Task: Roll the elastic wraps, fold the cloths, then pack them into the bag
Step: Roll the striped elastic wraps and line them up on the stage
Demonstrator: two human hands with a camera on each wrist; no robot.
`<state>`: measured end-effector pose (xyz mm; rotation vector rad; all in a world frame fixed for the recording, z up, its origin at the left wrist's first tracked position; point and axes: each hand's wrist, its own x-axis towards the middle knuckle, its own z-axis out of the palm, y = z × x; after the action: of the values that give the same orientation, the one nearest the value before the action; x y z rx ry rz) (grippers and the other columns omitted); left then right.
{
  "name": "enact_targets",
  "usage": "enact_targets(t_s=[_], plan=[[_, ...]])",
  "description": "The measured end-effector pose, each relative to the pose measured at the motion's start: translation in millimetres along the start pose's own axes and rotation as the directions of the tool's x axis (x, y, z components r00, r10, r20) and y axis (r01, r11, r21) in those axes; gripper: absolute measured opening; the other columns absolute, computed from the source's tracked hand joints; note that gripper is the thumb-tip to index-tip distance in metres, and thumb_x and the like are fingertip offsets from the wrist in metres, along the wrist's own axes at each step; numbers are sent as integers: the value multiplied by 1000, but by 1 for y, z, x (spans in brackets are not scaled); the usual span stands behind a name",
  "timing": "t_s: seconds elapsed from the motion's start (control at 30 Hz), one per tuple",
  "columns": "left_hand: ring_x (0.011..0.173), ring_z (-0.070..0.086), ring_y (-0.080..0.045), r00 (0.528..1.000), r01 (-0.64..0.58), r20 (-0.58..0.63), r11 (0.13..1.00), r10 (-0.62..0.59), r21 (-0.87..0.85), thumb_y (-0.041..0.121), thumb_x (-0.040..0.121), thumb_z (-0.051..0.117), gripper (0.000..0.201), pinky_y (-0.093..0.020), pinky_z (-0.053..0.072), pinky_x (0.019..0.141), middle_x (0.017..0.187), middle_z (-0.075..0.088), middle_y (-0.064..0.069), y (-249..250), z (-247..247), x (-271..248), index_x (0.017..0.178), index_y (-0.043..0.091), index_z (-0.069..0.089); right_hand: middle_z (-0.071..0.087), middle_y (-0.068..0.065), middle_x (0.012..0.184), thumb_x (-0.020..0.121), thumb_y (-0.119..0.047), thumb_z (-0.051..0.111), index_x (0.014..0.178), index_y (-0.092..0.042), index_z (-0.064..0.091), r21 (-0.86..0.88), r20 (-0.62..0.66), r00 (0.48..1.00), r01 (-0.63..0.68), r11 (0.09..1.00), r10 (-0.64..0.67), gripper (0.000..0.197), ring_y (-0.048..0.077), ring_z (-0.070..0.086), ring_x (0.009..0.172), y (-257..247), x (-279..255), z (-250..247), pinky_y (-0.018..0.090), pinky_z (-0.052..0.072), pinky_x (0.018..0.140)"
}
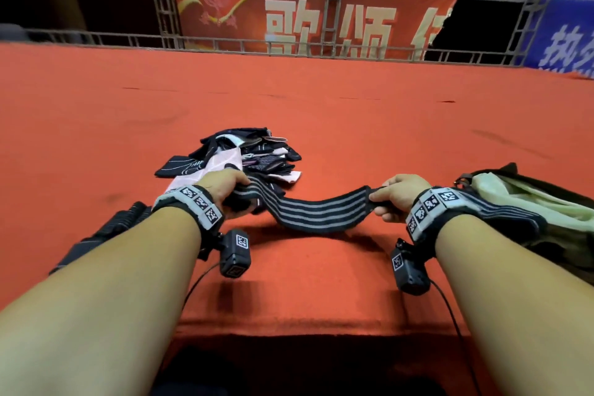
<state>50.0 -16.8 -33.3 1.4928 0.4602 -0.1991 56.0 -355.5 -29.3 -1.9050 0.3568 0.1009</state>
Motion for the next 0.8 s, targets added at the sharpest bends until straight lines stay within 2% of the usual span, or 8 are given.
enact_targets(t_s=[0.2,0.33,0.4,0.5,0.53,0.63,0.73,0.8], plan=[[51,57,-19,995,-12,-95,978,-8,-210,21,77,48,8,-27,53,61,59,57,0,19,-52,-24,74,16,54,69,19,65,90,-1,67,91,-4,64,8,104,995,3,1000,-4,5,23,68,50,-11,-6,40,27,53,42],[47,51,-16,991,30,-125,995,-42,-98,16,85,47,8,-28,51,58,57,51,1,16,-62,-23,78,16,51,68,24,63,92,2,63,91,1,60,-86,46,994,-91,992,96,3,30,66,48,16,-3,40,36,58,44],[47,49,-14,989,54,-142,997,-46,51,10,88,57,10,-24,47,47,57,51,-1,11,-60,-16,80,14,54,68,28,69,93,3,59,93,4,58,-122,6,987,-161,979,163,2,36,67,55,34,3,40,45,61,55],[45,50,-12,995,24,-96,983,-7,183,8,89,68,12,-19,43,37,60,56,-3,4,-43,-5,82,12,60,69,37,91,94,1,55,95,6,58,-164,-24,973,-231,959,230,6,46,70,77,47,12,37,60,57,82],[44,51,-11,998,17,-63,977,-4,211,8,90,68,11,-17,42,35,61,57,-4,2,-35,-3,83,11,60,70,34,93,94,0,56,93,5,59,-184,-23,973,-228,956,228,6,46,72,82,49,15,33,58,58,83],[47,50,-10,1000,2,29,967,-9,254,12,90,70,12,-17,40,33,66,55,-3,0,-10,5,84,13,60,66,14,83,92,-2,63,81,-8,58,-199,-25,984,-179,964,177,13,28,66,71,59,25,21,31,61,54],[56,56,-12,992,-12,126,958,-25,286,16,85,76,13,-20,43,37,74,58,-4,0,18,13,91,14,64,67,18,68,91,-6,65,84,2,65,-193,-27,972,-233,953,232,10,24,59,51,72,27,20,31,52,52],[61,58,-13,979,-46,204,950,-19,310,14,85,76,10,-21,46,40,76,59,-5,-2,41,15,89,14,66,65,15,62,91,-9,66,83,1,67,-178,-27,971,-239,955,238,13,21,55,48,81,31,23,27,46,49]])
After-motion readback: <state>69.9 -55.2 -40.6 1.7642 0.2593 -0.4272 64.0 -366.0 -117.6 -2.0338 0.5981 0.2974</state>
